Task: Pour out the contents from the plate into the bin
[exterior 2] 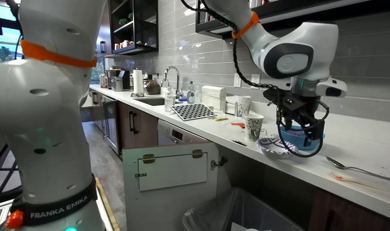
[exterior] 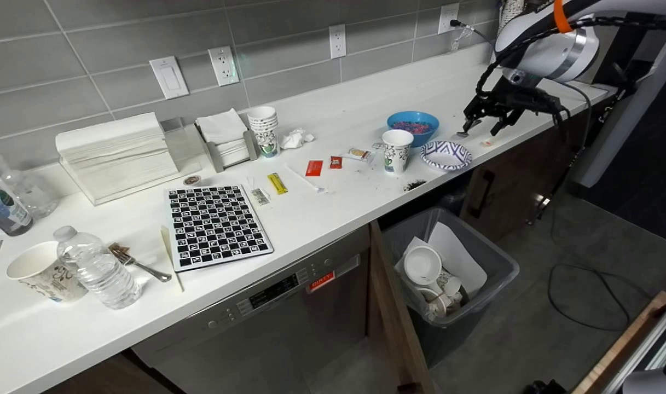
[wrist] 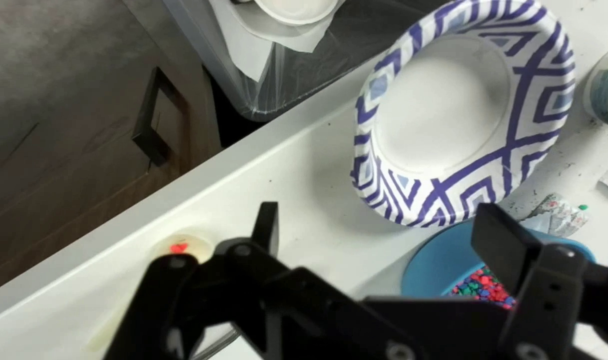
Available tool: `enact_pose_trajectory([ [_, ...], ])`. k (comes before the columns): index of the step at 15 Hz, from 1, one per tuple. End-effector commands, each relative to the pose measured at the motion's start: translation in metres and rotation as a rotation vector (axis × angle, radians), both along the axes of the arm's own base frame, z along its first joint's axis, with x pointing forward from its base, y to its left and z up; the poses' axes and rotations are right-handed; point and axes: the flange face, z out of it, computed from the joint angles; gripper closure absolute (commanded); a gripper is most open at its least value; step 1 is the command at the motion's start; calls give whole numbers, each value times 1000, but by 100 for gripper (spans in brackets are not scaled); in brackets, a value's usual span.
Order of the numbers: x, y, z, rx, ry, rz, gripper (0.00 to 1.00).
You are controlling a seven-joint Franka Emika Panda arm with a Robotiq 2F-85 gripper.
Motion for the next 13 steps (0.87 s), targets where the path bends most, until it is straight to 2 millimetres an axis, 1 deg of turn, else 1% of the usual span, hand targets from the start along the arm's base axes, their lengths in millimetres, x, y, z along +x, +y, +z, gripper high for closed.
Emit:
enact_pose_trajectory([
  [1,-18,24,30,-144,81,46,0],
  [2,-20,31,40,-182,104,80,0],
  [6,-29,75,73,-248,159,270,0],
  [9,-36,103,90,-264,163,365,0],
  [10,-21,90,85,-247,146,307,0],
  [11,-24,98,90,-251,141,327,0],
  [13,-27,105,94,-254,136,342,0],
])
